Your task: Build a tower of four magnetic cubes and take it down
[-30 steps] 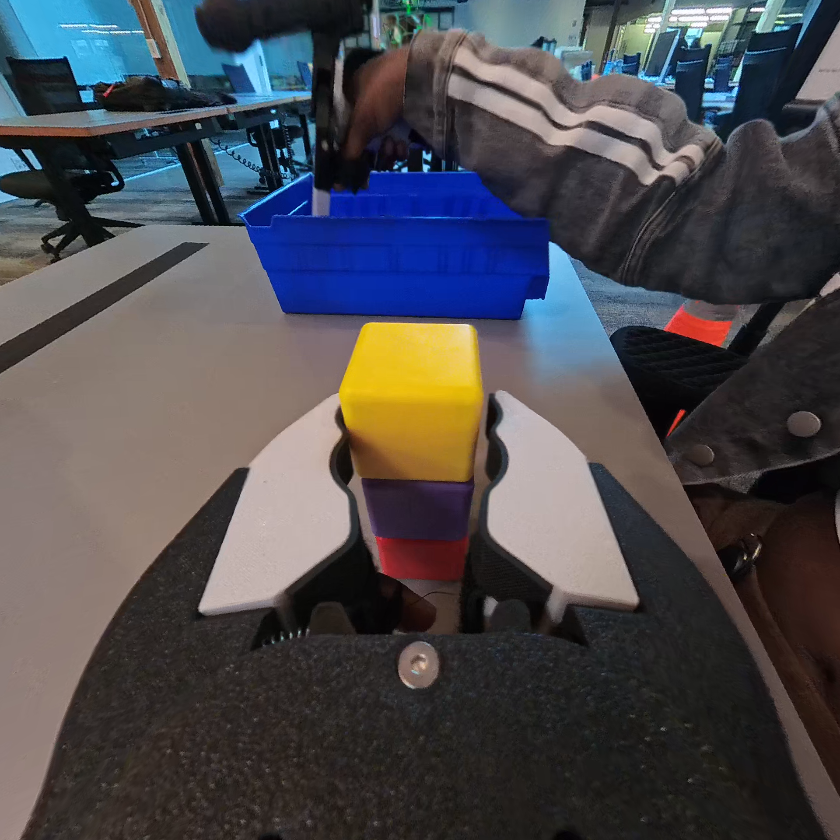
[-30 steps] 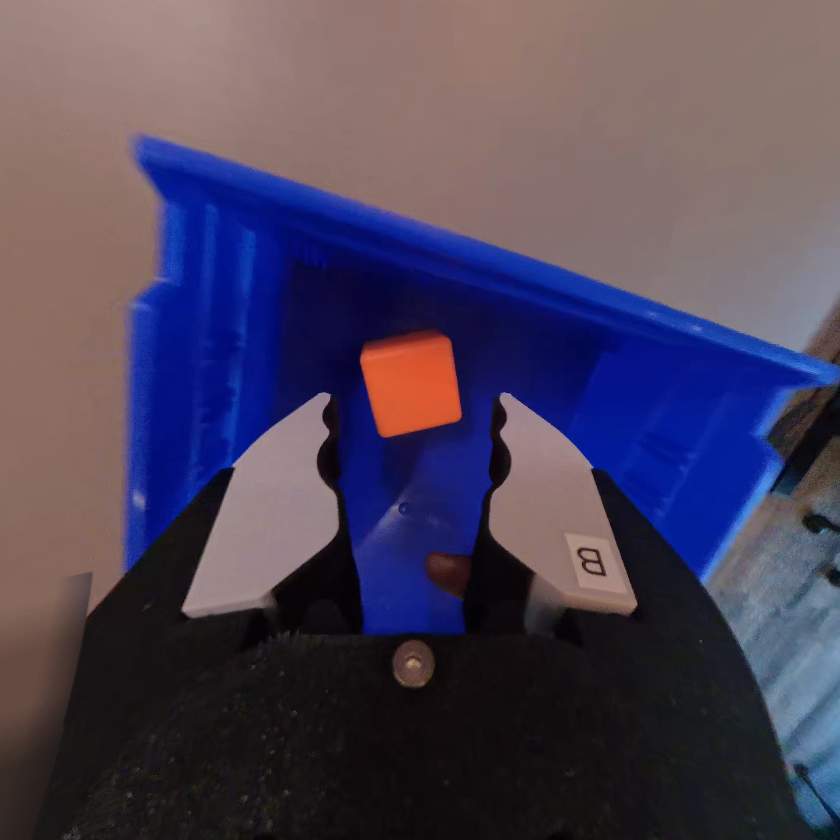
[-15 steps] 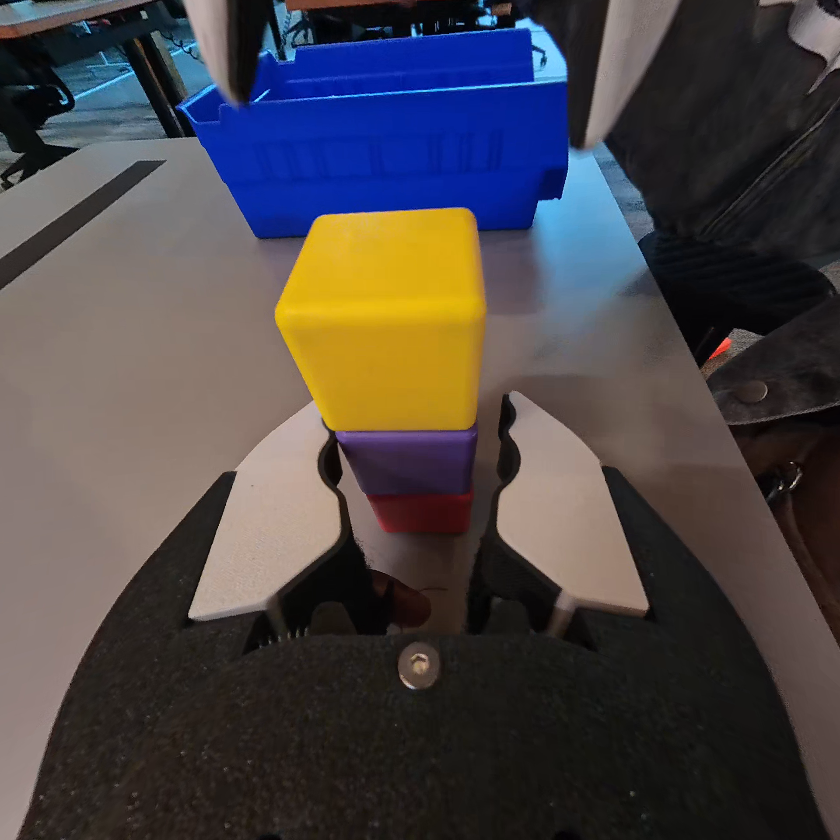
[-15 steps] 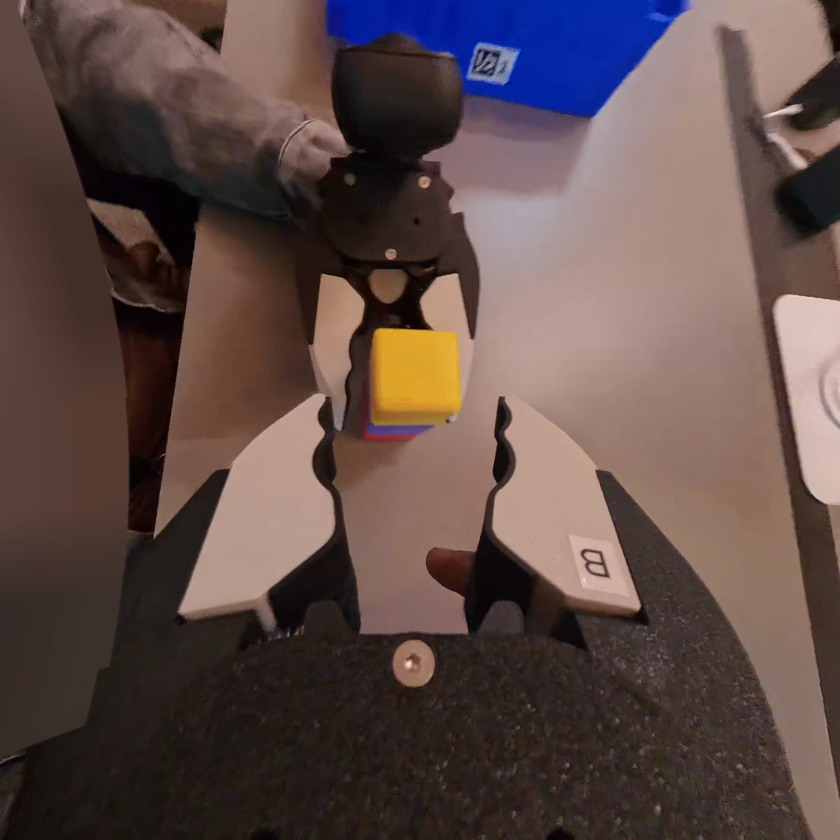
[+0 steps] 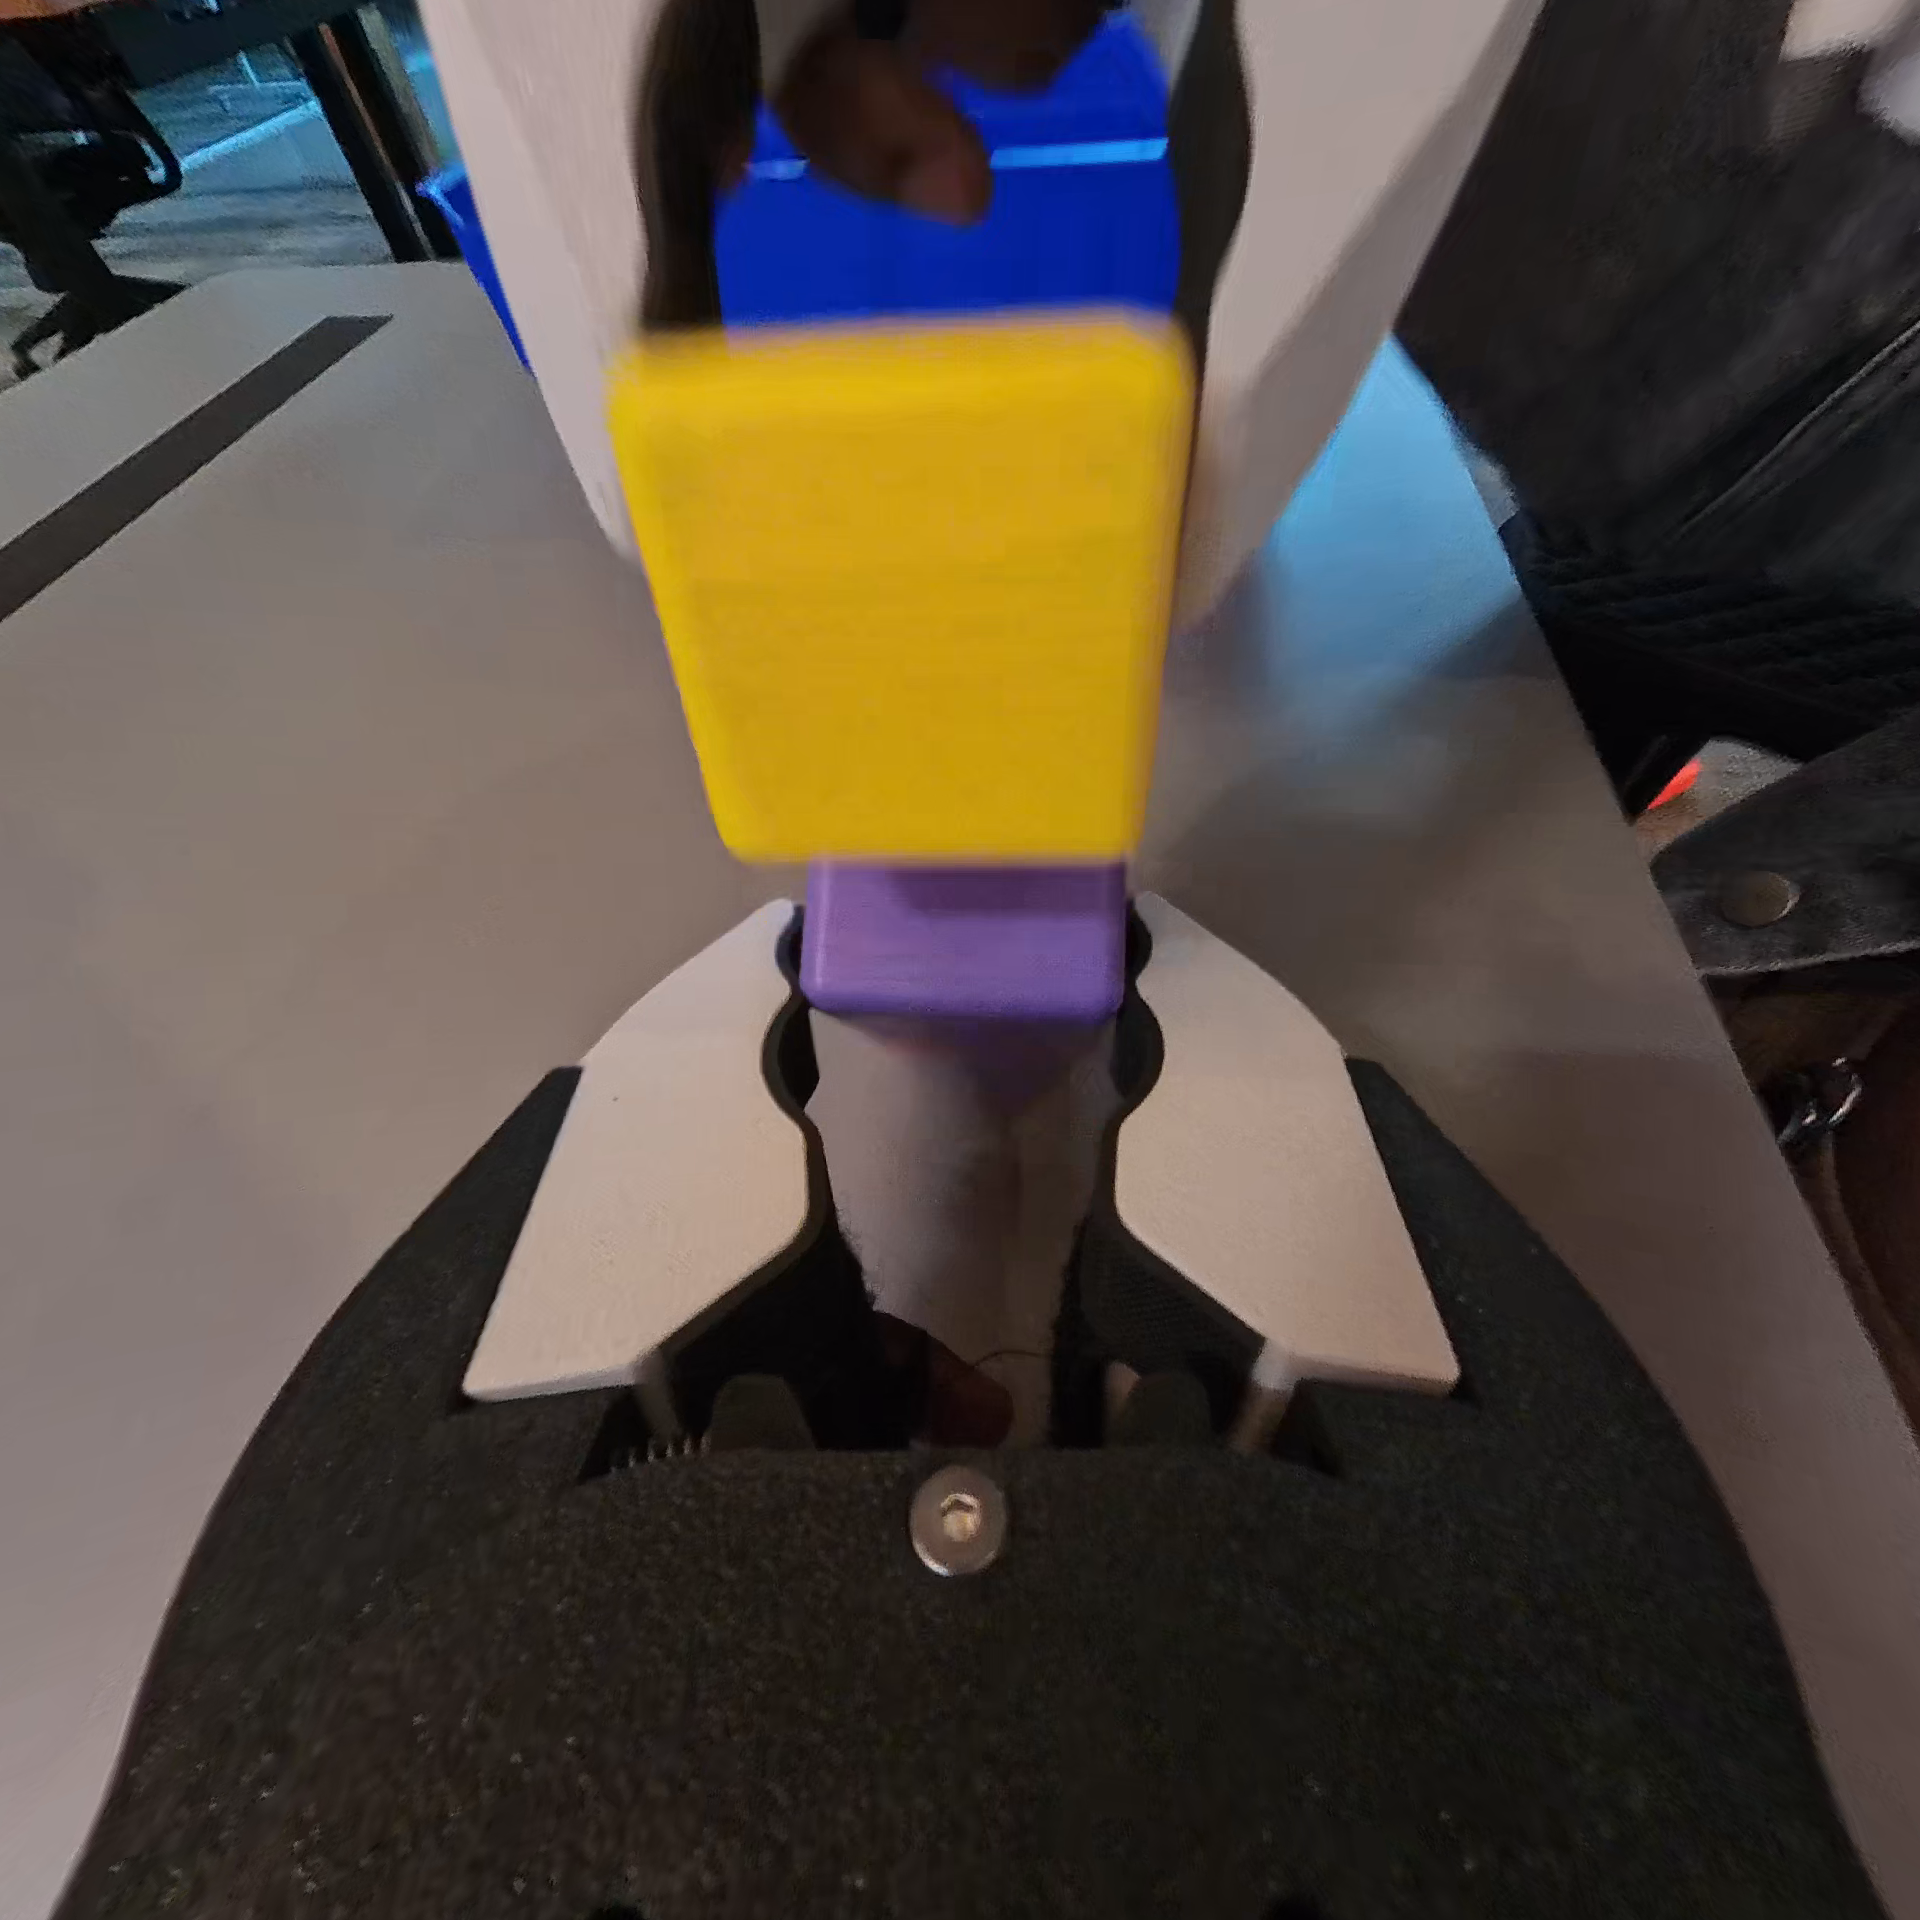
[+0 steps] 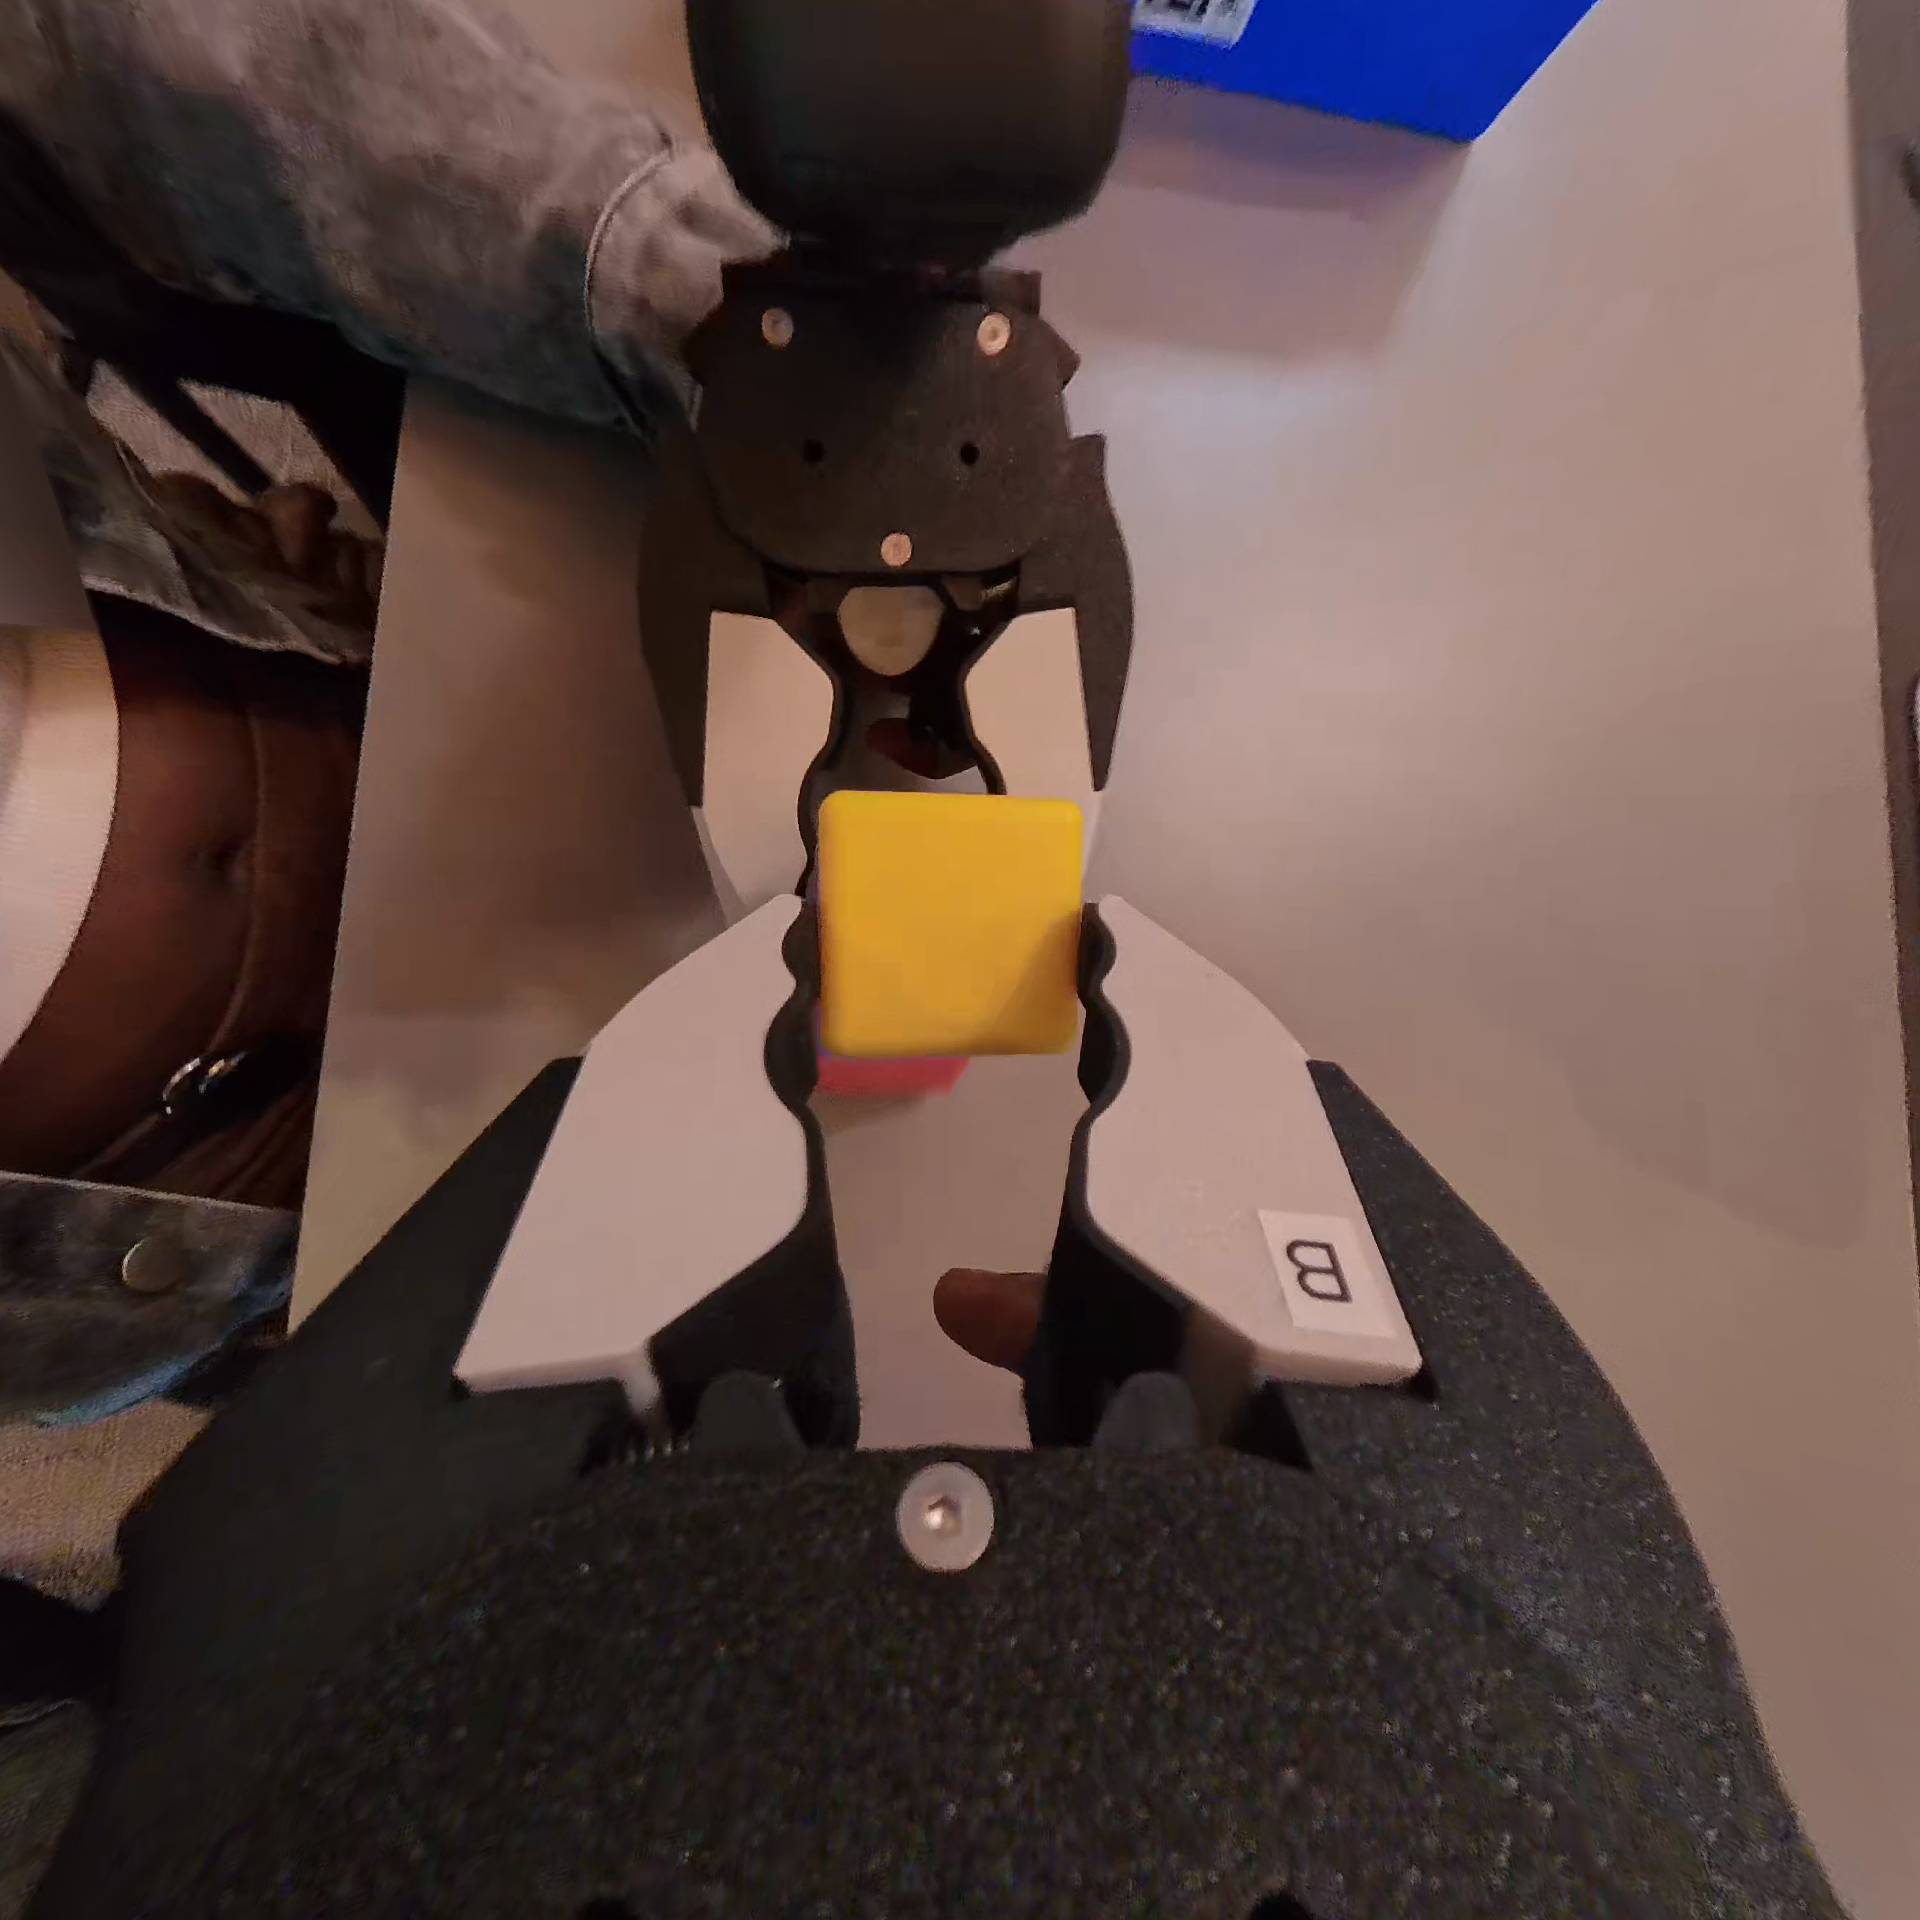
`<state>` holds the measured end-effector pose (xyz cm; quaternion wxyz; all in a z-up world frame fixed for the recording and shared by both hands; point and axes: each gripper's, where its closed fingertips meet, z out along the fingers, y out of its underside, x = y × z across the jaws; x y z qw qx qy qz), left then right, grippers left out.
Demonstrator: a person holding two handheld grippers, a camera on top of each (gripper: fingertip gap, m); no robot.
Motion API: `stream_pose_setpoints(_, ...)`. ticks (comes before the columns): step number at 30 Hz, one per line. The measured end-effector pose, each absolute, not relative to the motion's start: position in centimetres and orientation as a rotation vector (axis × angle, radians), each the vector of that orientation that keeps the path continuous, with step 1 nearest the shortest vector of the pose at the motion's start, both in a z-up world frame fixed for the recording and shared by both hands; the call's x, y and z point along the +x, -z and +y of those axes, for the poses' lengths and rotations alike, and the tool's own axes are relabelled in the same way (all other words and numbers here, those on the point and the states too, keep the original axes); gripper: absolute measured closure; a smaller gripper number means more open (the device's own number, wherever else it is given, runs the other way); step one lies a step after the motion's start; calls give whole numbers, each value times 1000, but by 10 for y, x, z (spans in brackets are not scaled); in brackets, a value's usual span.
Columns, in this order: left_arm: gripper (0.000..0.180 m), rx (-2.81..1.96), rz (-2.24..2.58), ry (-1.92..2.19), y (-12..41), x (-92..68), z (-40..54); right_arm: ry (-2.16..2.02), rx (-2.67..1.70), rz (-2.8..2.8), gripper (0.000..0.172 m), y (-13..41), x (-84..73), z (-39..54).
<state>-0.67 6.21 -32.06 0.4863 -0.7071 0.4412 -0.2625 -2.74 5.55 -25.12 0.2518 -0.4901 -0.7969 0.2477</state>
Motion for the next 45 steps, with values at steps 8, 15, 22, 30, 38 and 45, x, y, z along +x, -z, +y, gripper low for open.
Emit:
stream_pose_setpoints(8,126,-1681,1110,642,318,-2,59,-737,-1368,-1859,124,199,6,87)
stream_pose_setpoints(15,126,-1668,1089,625,314,-4,61,-261,-1726,-1417,124,176,108,172)
stream_pose_setpoints(22,126,-1653,1106,618,313,0,60,49,-2272,-941,124,237,245,248)
stream_pose_setpoints(30,126,-1655,1103,625,314,-1,60,53,-2580,-674,124,330,305,273)
stream_pose_setpoints(38,124,-1654,1117,641,314,1,57,55,-2621,-668,122,351,311,271)
stream_pose_setpoints(45,100,-1743,1110,635,325,-6,59,-191,-2232,-919,100,274,235,250)
